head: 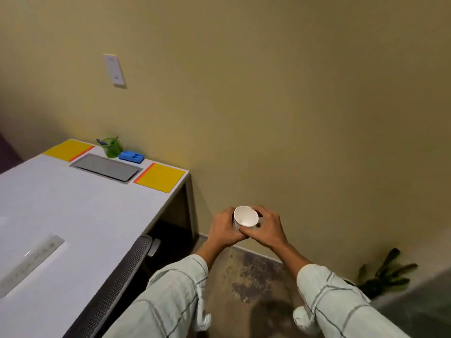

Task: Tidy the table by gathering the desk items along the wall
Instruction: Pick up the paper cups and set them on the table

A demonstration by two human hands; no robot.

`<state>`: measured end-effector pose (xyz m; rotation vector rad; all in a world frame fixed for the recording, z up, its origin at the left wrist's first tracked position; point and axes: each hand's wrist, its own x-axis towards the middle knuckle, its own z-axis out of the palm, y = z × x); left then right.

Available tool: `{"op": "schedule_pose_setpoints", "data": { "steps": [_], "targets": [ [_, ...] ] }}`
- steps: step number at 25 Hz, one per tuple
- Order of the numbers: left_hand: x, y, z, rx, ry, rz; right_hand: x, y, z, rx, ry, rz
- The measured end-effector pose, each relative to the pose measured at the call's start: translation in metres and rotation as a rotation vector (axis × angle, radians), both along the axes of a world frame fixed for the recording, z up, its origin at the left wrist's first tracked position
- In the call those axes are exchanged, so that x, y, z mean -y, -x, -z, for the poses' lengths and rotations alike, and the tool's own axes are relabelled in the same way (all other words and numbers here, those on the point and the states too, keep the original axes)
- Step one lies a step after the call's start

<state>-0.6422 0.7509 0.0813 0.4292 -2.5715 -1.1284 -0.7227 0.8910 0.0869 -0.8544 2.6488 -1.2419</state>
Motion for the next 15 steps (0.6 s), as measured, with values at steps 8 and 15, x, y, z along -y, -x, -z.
{"op": "schedule_pose_setpoints", "data": {
  "steps": [8, 15],
  "targets": [
    [0.203, 0.006, -0.008, 0.074, -0.016, -0.39, 0.237, 0.054, -0.005, -0.005, 0.016, -0.473],
    [0.334, -0.079, 0.022, 0.115, -0.141, -0.766, 0.423, 0.002, 0.023, -0.012, -0.028, -0.834]
  ]
}}
